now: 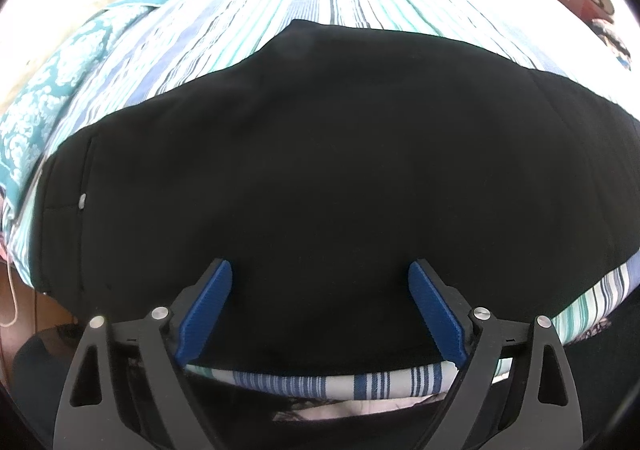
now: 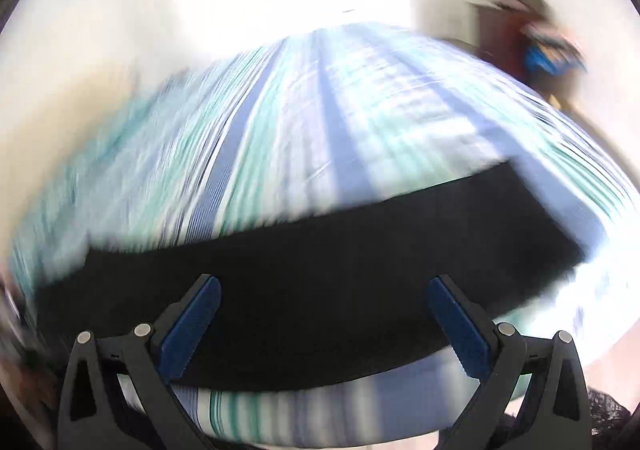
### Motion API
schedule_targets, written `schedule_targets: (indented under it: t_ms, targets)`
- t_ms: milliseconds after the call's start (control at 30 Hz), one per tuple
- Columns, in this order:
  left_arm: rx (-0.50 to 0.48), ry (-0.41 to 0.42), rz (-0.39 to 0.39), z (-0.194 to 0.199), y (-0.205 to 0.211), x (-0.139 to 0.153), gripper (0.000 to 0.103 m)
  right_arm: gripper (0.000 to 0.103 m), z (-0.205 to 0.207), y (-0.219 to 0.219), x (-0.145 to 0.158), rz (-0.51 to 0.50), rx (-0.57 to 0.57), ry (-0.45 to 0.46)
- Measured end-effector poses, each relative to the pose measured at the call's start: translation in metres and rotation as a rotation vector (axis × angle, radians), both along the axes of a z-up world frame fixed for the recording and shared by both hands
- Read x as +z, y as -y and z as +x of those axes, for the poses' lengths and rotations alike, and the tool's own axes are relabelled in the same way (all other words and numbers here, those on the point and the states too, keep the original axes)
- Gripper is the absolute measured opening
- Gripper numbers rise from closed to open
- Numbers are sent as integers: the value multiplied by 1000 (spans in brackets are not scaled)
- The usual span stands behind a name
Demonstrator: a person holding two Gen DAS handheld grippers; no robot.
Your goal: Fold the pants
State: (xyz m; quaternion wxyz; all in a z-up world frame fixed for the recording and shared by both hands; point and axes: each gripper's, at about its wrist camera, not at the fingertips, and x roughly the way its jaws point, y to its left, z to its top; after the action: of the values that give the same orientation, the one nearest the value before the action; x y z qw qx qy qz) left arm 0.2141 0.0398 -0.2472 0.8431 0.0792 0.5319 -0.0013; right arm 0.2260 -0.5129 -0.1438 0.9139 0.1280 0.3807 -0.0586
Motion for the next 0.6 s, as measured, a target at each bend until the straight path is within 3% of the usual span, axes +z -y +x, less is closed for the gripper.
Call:
schedule_targets:
  t_ms: [100,167,267,433,533,600]
  targets:
    - [1,0,4,2,2,0,93,102,-13,93,23,142,-188,40]
    - [2,1,8,2,2,0,93,102,-14,150,27,232,-262,-6]
    - [7,3,10,2,2,0,93,97,3,187,13,338,-149,-140]
    - [19,3,20,1,4,0,93,95,34,182,-13,249,28,-300]
    - [23,3,18,1,5,0,93,84,53,186,-29,190,41,-361]
    - [22,3,20,1,5,0,93,74,64,187,-33,217,94,-368]
